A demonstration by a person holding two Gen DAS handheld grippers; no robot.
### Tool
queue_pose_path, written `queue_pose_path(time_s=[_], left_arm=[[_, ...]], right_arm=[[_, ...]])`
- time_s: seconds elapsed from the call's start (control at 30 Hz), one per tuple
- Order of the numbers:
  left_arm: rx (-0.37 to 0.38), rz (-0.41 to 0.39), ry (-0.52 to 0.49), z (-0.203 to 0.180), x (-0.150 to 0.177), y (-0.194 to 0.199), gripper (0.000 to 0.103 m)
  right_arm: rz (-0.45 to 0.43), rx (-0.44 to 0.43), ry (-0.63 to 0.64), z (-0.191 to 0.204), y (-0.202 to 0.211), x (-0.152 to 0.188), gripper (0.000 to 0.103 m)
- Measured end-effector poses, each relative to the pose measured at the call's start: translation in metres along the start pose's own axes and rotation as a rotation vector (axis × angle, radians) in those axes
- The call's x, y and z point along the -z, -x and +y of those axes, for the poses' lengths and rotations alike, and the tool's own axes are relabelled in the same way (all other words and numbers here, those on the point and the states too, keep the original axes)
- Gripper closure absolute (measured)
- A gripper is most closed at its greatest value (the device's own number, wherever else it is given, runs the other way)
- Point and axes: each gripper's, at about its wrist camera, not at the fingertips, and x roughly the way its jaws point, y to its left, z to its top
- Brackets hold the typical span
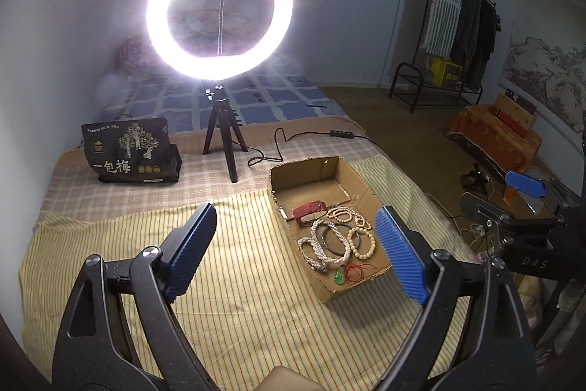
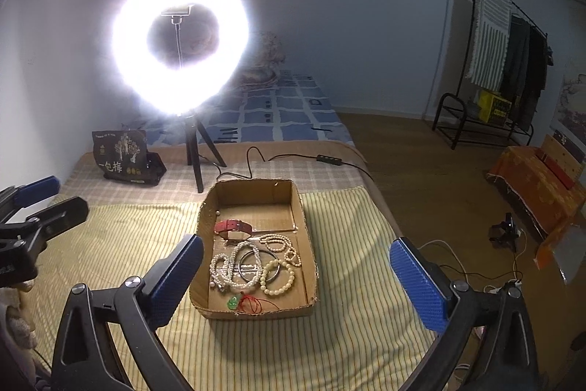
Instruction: Organize jewelry
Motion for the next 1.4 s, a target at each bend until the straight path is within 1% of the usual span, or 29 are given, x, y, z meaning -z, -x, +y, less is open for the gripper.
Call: queue_pose_path(time_s=[0.17,0.27,0.43,0.57,0.77,0.93,1.1,1.2,1.4], left_arm=[[-0.022,-0.025,-0.029,-0.003,0.008,0.003,0.012],[-0.039,-0.047,-0.036,-0.003,0.011,0.003,0.005],[-0.050,-0.069,-0.052,-0.002,0.014,0.006,0.004],[-0.041,-0.068,-0.060,-0.004,0.017,0.008,0.004],[-0.033,-0.073,-0.106,-0.015,0.022,0.015,0.004],[-0.059,-0.080,-0.136,-0.020,0.025,0.019,0.000],[-0.085,-0.094,-0.144,-0.022,0.027,0.024,0.000],[-0.099,-0.089,-0.143,-0.021,0.027,0.025,0.000],[-0.083,-0.082,-0.134,-0.021,0.028,0.026,0.000]], right_arm=[[-0.014,0.024,-0.002,0.000,-0.008,0.009,0.000],[-0.025,0.028,-0.012,-0.001,-0.012,0.014,0.000],[-0.024,0.028,-0.011,-0.002,-0.015,0.020,0.000],[-0.022,0.026,-0.026,-0.006,-0.012,0.023,0.000],[-0.023,0.033,-0.040,-0.011,-0.011,0.025,0.000],[-0.021,0.030,-0.035,-0.009,-0.011,0.025,0.000],[-0.020,0.035,-0.028,-0.007,-0.012,0.026,0.000],[-0.022,0.038,-0.031,-0.007,-0.011,0.026,0.000],[-0.015,0.041,-0.043,-0.008,-0.014,0.027,0.000]])
